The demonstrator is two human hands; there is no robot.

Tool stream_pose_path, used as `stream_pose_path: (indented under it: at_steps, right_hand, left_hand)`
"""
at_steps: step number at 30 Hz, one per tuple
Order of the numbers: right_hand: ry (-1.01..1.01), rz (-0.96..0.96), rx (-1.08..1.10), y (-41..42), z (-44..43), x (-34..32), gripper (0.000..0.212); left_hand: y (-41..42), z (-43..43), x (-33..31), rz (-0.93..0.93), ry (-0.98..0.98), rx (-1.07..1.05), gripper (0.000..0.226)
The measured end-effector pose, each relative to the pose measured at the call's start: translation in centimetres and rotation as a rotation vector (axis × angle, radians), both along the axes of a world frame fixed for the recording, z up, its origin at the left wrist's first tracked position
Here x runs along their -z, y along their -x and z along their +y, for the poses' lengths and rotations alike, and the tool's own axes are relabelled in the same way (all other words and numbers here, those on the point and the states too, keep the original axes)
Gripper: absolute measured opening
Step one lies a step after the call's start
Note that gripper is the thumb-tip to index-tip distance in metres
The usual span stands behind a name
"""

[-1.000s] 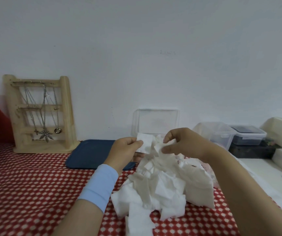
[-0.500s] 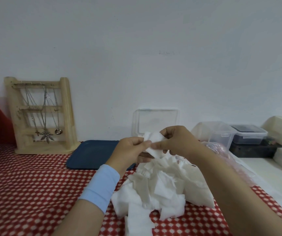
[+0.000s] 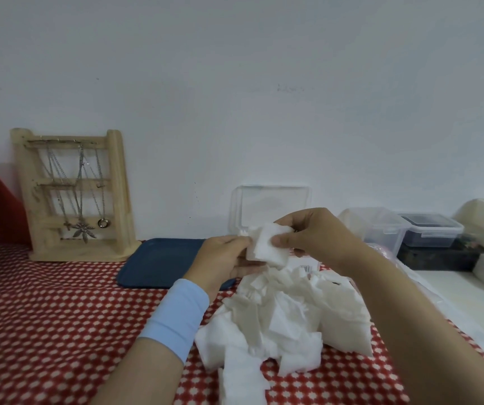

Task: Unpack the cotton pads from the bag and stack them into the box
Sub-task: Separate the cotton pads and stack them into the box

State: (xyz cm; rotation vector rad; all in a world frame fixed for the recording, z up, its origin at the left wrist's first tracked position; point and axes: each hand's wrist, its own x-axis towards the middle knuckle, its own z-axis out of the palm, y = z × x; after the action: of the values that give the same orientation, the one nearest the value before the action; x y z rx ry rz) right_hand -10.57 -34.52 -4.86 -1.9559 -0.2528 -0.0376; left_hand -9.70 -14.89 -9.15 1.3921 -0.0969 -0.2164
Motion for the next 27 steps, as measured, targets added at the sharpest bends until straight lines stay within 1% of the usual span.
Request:
stream_pose_path:
  at_steps: [2,5,8,10,11,13,15,16,17,19,21,24,27]
  right_hand:
    - [0.054,-0.021,0.013,0.1,0.5,-0.1,0.014]
    - [0.125,-0.091,0.119,-0.2,1.1,0.3,0.017]
    - [0.192,-0.114,0.177,-0.3,1.2,0.7,0.036]
    - [0.14,-0.071,0.134,-0.3,1.2,0.7,0.046]
    - [0.096,-0.038,0.105,-0.2,1.1,0.7,0.046]
    - [0.02,0.013,0.063,-0.1,1.0,0.5,0.036]
    - [0.023,0.012,0.042,0.1,0.8,0.2,0.024]
    - [0.077,-0.004,0.052,0.2,0.8,0.1,0.021]
    - [0.174,-0.028,0.076,0.3,0.8,-0.2,0.021]
    - [0.426,-0.064,0.075,1.0,0.6,-1.1,0.026]
    - [0.621,-0.003,-0.066,2.1,0.5,-2.1,0.034]
    - [0.762,0.138,-0.266,3.7,1.1,-3.0,0.05]
    - [0.854,0.158,-0.423,4.3,2.0,-2.9,0.047]
  left_hand:
    - [0.0,-0.1,-0.1,-0.016,-0.015,0.039,0.025]
    - [0.1,-0.3,-0.1,-0.021,-0.021,0.087,0.028]
    - [0.1,-0.3,-0.2,-0.007,0.023,0.092,0.03]
    - [0.2,-0.1,-0.3,-0.015,0.039,0.125,0.034]
    - [0.3,0.0,-0.3,-0.04,0.003,0.15,0.036]
    - [0.3,0.2,-0.2,-0.084,-0.074,0.183,0.031]
    - [0.1,0.3,0.0,-0.088,-0.102,0.172,0.028]
    - [0.1,0.4,0.1,-0.085,-0.106,0.16,0.027]
    - [0.0,0.4,0.1,-0.079,-0.106,0.141,0.027]
    - [-0.1,0.4,0.3,-0.066,-0.091,0.09,0.025]
    - [-0.3,0.6,0.4,-0.056,-0.102,0.021,0.022]
    - [-0.3,0.9,0.3,-0.048,-0.129,-0.05,0.019]
    - [0.3,1.3,-0.1,-0.051,-0.119,-0.077,0.021]
